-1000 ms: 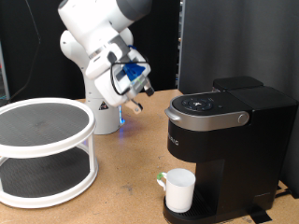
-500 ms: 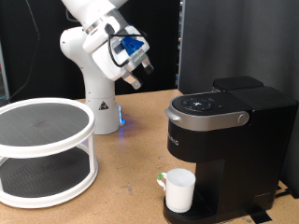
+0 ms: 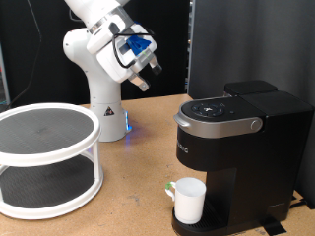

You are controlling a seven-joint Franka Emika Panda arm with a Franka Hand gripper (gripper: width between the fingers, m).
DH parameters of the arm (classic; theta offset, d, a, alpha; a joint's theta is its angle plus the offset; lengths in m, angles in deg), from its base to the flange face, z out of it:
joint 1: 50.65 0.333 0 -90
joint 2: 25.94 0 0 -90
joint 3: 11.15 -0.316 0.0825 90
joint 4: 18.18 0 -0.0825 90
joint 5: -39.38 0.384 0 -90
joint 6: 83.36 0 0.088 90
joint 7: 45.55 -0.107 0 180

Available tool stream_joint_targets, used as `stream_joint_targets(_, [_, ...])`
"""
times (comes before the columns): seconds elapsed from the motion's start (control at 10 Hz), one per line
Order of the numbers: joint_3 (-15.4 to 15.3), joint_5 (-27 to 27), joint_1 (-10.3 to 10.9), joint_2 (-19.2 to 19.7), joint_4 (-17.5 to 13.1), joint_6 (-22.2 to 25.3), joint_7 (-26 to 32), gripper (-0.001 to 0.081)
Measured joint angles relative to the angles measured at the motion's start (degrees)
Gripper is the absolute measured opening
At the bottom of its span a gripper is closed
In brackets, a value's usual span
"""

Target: Make a cup of coffee with the keurig machine

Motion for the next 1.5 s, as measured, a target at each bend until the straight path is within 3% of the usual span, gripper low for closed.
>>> stream_joint_targets(0.3, [-0.61,3.29,1.12,-0.09,-1.89,-0.64,-0.11,0.0805])
stream_joint_targets(0.6, [-4.06,1.67,1.50,0.06,-5.39,-0.40,-3.13,0.0805])
stream_joint_targets(0.8, [-7.03,-4.93,1.25,0.80,-8.93,3.12,-8.00,0.0805])
stream_joint_targets(0.9, [-8.11,-10.07,1.17,1.65,-11.35,7.56,-9.10,0.0805])
stream_joint_targets(1.1, [-9.83,-14.05,0.50,4.81,-14.77,10.96,-13.10,0.0805])
stream_joint_targets(1.3, [-9.95,-15.29,0.53,4.62,-14.67,10.68,-11.67,0.0805])
stream_joint_targets(1.5, [-12.21,-24.04,0.45,4.67,-16.29,12.03,-11.58,0.0805])
